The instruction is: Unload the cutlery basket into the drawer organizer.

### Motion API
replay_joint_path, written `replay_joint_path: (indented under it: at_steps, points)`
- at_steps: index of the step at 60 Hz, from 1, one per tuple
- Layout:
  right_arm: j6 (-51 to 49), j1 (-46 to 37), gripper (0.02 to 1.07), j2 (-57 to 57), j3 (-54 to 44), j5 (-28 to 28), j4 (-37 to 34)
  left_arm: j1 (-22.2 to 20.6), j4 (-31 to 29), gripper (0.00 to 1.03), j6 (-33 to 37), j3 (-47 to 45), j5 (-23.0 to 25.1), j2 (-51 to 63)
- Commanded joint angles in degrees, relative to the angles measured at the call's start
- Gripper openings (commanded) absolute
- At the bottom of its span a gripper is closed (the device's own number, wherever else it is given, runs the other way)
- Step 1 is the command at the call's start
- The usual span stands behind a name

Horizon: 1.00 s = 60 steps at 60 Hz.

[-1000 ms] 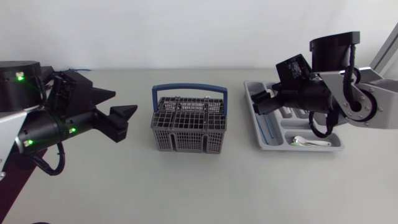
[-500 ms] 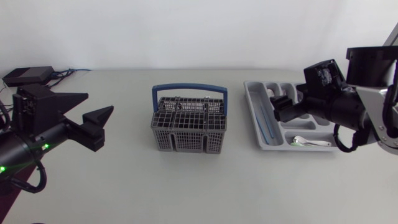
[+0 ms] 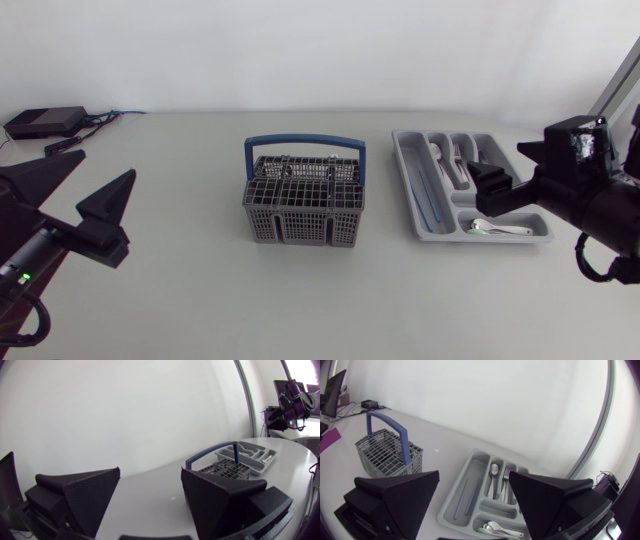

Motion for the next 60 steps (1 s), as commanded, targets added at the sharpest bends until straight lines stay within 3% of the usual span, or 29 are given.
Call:
replay_joint_path:
  at_steps: [1, 40, 60]
  points:
    - [-0.4, -0.4, 1.02, -2.4, -2.5, 0.9, 0.6, 1.8, 1.5, 0.99, 1.0, -2.4, -0.4, -1.7]
    - [-0.5, -2.2, 1.02, -15.6, -13.4, 3.8, 8.2, 7.2, 2.9, 0.99, -4.0, -9.7, -0.4, -17.2]
    - [3.1, -4.1, 1.02, -25.2, -18.8, 2.9, 6.3, 8.0, 0.8, 0.99, -7.1, -12.4, -1.5, -18.6]
